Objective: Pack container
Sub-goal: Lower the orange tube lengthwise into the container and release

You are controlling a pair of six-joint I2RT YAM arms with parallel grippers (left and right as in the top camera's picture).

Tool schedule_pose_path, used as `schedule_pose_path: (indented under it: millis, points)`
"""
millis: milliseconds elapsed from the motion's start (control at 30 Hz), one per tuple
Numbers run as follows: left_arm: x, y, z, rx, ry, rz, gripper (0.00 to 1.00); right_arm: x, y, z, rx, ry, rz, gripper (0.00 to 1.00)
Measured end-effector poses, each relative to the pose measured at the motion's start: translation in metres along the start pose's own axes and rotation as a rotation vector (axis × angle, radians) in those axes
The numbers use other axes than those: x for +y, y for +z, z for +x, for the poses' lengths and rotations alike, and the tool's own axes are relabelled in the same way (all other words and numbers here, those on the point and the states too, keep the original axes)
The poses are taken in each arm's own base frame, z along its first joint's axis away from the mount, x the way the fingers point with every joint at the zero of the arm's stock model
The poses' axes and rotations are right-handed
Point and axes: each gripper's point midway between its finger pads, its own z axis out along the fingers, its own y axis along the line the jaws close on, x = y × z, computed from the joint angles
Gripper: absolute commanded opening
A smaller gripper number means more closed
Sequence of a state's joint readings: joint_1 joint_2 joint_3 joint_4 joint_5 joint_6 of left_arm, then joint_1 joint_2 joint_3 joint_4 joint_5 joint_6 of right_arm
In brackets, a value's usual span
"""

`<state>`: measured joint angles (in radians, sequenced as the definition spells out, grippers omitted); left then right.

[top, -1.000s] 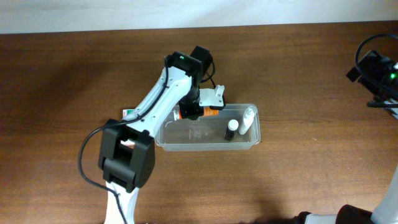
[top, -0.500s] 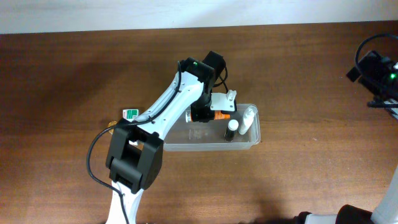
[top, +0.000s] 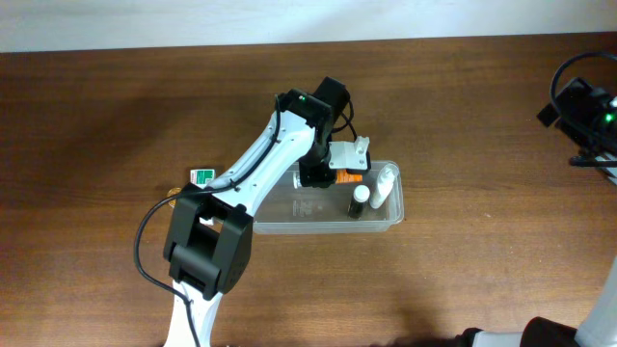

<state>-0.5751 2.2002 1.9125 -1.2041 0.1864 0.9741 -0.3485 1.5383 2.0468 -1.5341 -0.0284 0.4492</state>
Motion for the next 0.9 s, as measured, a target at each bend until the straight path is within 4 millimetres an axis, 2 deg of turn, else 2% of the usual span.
schedule_pose_path:
  millis: [333, 433, 667, 900]
  points:
    - [-0.008, 0.022, 0.007, 0.002, -0.006, 0.033, 0.27, 0.000, 0.000, 0.000, 0.000, 0.000, 0.000, 0.98]
    - [-0.006, 0.023, 0.006, -0.006, -0.004, 0.025, 0.32, 0.000, 0.000, 0.000, 0.000, 0.001, 0.000, 0.98]
    - [-0.003, 0.023, 0.002, -0.021, -0.016, 0.013, 0.35, 0.000, 0.000, 0.000, 0.000, 0.000, 0.000, 0.98]
    - [-0.011, 0.019, 0.009, 0.018, -0.114, 0.044, 0.33, 0.000, 0.000, 0.000, 0.000, 0.000, 0.000, 0.98]
